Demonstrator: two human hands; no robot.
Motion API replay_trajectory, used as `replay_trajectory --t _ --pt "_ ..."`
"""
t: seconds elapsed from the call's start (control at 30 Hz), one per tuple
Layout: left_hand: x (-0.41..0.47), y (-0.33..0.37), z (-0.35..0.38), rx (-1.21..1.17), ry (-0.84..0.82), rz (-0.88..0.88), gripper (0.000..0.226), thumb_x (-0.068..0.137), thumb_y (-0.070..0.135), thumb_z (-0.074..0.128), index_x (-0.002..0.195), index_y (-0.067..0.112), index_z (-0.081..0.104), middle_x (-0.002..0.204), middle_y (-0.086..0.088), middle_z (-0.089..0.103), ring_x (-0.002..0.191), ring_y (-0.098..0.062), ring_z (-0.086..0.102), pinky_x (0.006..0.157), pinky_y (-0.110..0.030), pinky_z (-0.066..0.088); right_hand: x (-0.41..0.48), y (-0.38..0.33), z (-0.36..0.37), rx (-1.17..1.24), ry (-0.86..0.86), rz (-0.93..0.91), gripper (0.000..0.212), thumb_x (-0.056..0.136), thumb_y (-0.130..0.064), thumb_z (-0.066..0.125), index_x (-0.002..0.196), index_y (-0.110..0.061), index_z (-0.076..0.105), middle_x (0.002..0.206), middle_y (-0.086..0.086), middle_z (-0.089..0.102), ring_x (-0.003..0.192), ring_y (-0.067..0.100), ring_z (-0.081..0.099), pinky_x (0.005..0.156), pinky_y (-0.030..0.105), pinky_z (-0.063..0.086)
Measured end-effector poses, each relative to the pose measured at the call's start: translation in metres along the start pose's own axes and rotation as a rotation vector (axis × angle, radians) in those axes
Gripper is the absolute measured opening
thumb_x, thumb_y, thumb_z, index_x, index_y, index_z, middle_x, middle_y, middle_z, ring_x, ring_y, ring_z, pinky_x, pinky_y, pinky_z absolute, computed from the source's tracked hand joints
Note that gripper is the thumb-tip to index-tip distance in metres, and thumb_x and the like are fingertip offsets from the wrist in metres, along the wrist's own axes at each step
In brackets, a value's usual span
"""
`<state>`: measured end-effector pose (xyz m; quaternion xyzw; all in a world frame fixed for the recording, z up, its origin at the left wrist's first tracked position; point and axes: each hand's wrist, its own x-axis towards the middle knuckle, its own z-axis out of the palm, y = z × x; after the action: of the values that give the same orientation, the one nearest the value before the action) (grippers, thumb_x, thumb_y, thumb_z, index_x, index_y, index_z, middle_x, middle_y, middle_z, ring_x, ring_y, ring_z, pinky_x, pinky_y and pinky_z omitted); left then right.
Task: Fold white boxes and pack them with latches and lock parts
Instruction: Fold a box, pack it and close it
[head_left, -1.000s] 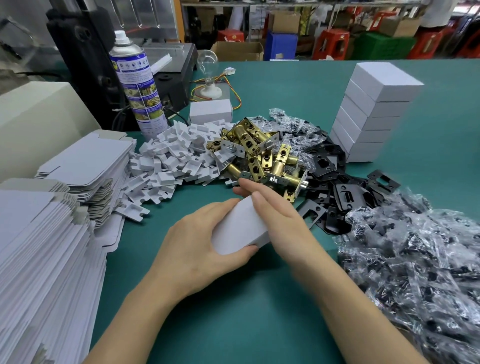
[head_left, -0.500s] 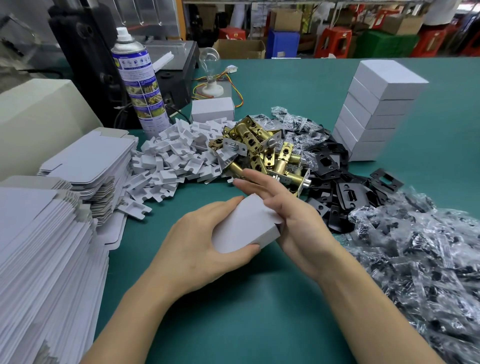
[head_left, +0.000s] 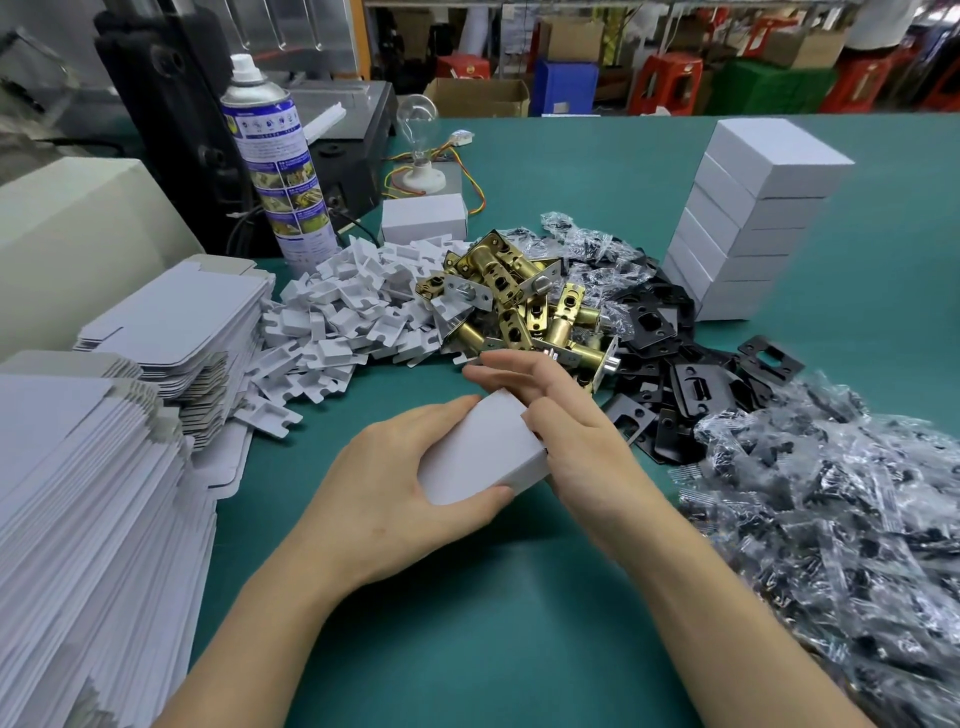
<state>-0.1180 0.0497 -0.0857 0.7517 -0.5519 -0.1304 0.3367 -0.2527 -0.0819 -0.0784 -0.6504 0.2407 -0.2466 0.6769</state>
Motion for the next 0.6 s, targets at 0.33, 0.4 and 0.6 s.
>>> replay_trajectory --t 0.33,0.4,0.6 --pt "0.000 0.003 0.001 -0.030 -0.008 -0.028 0.079 0.070 0.076 0.064 0.145 0.052 0.052 0.119 0.029 0.065 0.110 0.003 0.060 0.090 -0.024 0.051 0.015 0.002 -0.004 -0.179 -0.285 0.020 0.038 0.112 -0.020 0.029 0.136 -0.020 0.059 0.146 -0.003 0.056 0.149 0.020 0.038 0.124 0.030 0.024" --pt "0.000 0.004 0.000 -0.063 -0.016 -0.035 0.074 0.071 0.074 0.066 0.141 0.054 0.052 0.117 0.027 0.067 0.109 0.000 0.062 0.092 -0.032 0.053 0.019 0.002 0.003 -0.262 -0.359 -0.067 0.084 0.103 -0.067 0.024 0.152 0.000 0.034 0.157 0.007 0.037 0.151 0.020 0.031 0.111 0.009 0.024" --pt "-0.002 0.003 -0.001 -0.089 -0.050 -0.049 0.069 0.074 0.073 0.068 0.137 0.047 0.056 0.111 0.020 0.069 0.104 -0.007 0.065 0.087 -0.043 0.055 0.027 -0.007 0.015 -0.256 -0.360 -0.031 0.151 0.055 -0.106 0.034 0.157 0.002 0.009 0.167 0.017 0.013 0.158 0.025 0.009 0.115 0.019 0.010"
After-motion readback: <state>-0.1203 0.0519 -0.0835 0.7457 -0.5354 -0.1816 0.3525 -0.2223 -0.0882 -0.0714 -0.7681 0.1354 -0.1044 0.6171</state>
